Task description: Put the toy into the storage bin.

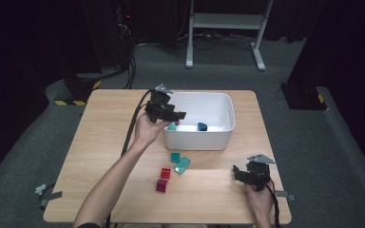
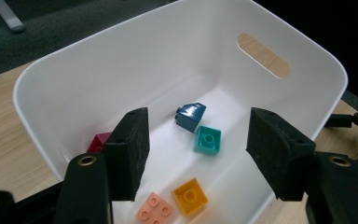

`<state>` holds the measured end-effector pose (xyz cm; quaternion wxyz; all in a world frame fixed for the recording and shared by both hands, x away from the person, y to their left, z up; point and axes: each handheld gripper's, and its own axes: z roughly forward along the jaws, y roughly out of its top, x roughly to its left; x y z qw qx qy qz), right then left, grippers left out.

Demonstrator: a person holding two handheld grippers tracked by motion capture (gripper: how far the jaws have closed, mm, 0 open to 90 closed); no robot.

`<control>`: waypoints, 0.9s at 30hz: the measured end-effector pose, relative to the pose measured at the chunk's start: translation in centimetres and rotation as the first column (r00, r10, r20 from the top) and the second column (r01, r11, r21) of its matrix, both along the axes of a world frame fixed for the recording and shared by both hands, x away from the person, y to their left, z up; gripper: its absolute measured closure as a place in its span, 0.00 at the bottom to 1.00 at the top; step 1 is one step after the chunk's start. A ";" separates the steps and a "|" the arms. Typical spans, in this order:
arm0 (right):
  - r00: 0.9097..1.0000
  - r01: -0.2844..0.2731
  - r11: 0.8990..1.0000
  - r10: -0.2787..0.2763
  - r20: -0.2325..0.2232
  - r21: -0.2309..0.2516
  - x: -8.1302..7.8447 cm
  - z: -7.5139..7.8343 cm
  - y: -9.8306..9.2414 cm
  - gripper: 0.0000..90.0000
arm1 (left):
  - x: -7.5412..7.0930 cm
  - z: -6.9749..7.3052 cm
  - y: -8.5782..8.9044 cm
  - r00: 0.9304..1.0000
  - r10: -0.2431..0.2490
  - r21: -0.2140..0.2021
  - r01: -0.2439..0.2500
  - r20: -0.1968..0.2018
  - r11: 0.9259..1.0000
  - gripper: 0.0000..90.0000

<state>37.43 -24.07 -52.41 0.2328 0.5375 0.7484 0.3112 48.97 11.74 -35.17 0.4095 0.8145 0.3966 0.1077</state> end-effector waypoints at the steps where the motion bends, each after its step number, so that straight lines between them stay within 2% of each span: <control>1: 1.000 0.000 1.000 0.000 0.000 0.000 0.0 0.0 0.0 0.21 | -0.3 0.2 0.2 1.000 -0.002 -0.002 0.002 0.006 1.000 0.43; 6: 1.000 0.000 1.000 0.000 0.000 0.000 0.0 0.0 0.0 0.21 | -1.9 0.8 1.6 1.000 0.001 -0.027 -0.001 0.031 1.000 0.42; 15: 1.000 0.000 1.000 0.000 0.000 0.000 0.0 0.0 0.0 0.21 | -5.1 0.9 4.1 0.998 0.020 -0.054 -0.017 0.056 0.998 0.40; 23: 1.000 0.000 1.000 0.000 0.000 0.000 0.0 0.0 0.0 0.21 | -7.8 -0.2 6.0 0.998 0.037 -0.078 -0.032 0.053 0.996 0.40; 27: 1.000 0.000 1.000 0.000 0.000 0.000 0.0 0.0 0.0 0.21 | -8.3 -0.9 6.5 0.998 0.044 -0.085 -0.040 0.039 0.996 0.40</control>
